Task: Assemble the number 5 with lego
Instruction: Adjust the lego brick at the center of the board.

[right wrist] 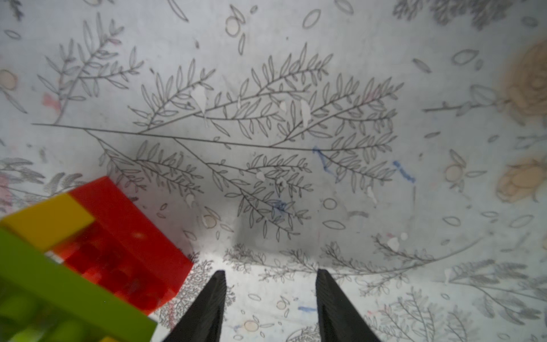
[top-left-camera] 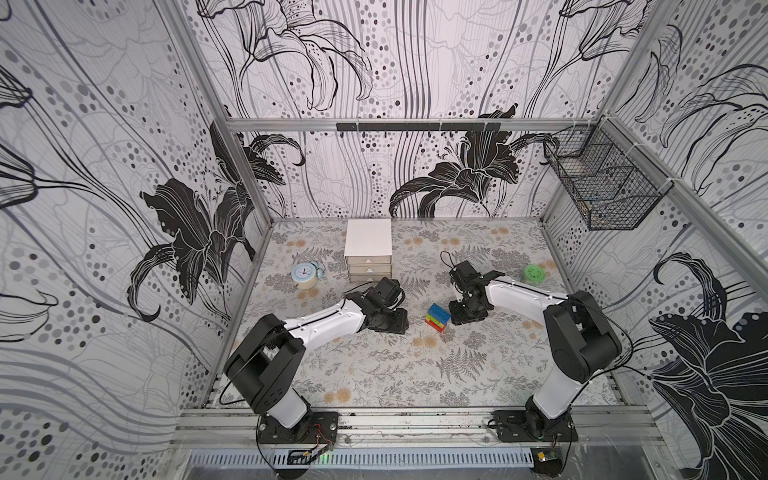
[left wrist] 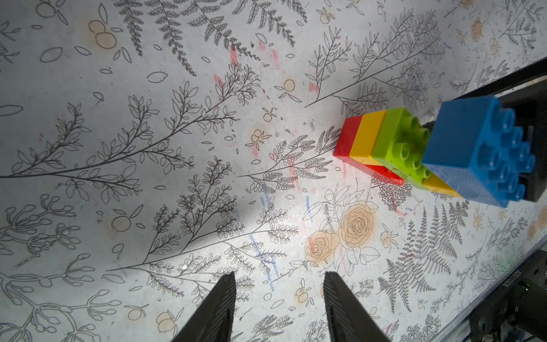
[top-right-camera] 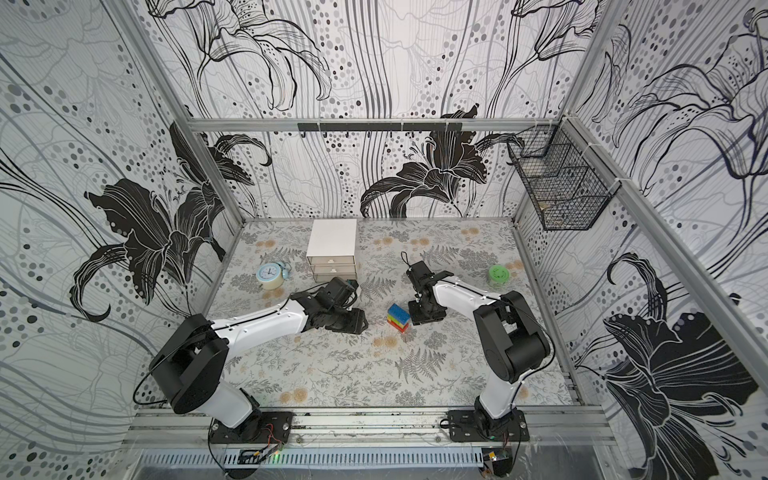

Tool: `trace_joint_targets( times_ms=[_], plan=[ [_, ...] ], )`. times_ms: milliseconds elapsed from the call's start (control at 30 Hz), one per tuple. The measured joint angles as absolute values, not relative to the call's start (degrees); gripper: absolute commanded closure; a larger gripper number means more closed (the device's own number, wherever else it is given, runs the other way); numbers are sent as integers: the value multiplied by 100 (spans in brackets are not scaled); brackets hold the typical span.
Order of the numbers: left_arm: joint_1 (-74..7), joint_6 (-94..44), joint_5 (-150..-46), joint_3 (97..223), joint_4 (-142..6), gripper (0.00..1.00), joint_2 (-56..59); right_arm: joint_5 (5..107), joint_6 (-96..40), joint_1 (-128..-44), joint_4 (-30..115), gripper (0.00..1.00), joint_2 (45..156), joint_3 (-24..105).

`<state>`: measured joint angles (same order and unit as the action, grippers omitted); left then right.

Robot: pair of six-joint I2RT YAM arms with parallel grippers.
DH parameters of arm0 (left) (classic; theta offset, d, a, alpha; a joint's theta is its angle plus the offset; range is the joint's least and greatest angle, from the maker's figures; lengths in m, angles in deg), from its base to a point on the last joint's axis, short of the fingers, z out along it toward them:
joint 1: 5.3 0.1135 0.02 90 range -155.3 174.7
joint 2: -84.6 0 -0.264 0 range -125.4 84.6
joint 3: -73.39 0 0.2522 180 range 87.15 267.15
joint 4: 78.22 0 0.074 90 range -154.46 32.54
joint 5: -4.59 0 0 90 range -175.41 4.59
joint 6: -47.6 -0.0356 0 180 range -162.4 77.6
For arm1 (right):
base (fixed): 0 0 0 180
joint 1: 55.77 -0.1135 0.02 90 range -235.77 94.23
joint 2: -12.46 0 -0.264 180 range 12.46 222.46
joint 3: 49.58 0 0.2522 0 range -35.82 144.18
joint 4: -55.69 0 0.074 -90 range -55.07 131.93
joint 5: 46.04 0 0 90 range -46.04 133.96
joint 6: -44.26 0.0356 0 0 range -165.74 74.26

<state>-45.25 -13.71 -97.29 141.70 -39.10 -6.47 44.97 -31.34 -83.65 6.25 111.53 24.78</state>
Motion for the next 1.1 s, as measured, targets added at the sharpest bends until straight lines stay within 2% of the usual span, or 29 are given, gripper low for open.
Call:
trace_joint_targets(
  times_ms=[600,767,967,1100],
  plan=[
    [-4536,-1391,-9674,14368,-3818,47,-649,4583,-3012,-8397,540,48,10718,2367],
    [-4514,-1373,-9707,14368,-3846,44,-649,4565,-3014,-8397,411,46,10512,2375],
    [-4214,-1194,-10236,14364,-4297,38,-660,4580,-3014,-8397,251,40,9948,2404],
    [-3991,-1030,-10673,14364,-4749,38,-822,4795,-3016,-8397,341,36,9446,2367]
  ],
)
